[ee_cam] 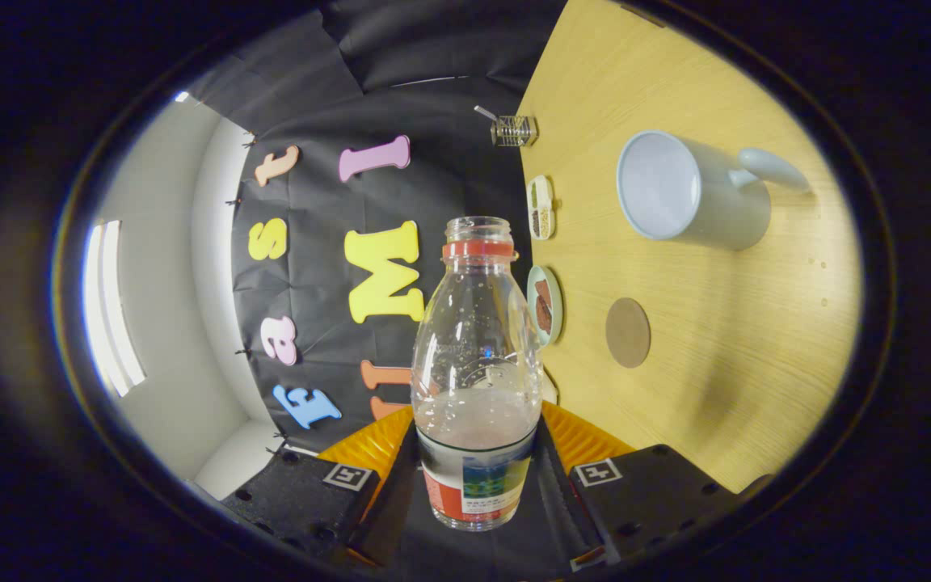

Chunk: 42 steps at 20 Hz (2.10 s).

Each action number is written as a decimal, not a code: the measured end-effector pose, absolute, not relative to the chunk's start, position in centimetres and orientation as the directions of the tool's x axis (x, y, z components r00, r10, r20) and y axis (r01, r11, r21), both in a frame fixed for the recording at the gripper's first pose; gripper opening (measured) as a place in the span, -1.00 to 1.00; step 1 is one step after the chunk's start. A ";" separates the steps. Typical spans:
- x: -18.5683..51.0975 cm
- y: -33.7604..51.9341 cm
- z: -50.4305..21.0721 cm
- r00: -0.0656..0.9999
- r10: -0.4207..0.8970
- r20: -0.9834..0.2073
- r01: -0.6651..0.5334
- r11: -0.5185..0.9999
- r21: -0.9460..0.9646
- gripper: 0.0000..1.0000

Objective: Take the bottle from table, then pour the juice into the cup, finally place the bottle on the coaster

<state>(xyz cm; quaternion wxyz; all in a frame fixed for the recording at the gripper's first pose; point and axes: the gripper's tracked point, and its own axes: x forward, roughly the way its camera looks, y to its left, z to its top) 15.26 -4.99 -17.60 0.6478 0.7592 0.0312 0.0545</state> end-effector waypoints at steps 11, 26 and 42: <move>14.8 -5.2 -16.5 0.990 0.121 0.072 -0.039 -0.259 0.965 0.52; 14.4 -3.9 -13.8 0.982 0.132 0.138 -0.080 -0.377 0.923 0.52; 14.1 -5.6 -12.5 0.980 0.085 0.177 -0.112 -0.500 0.859 0.52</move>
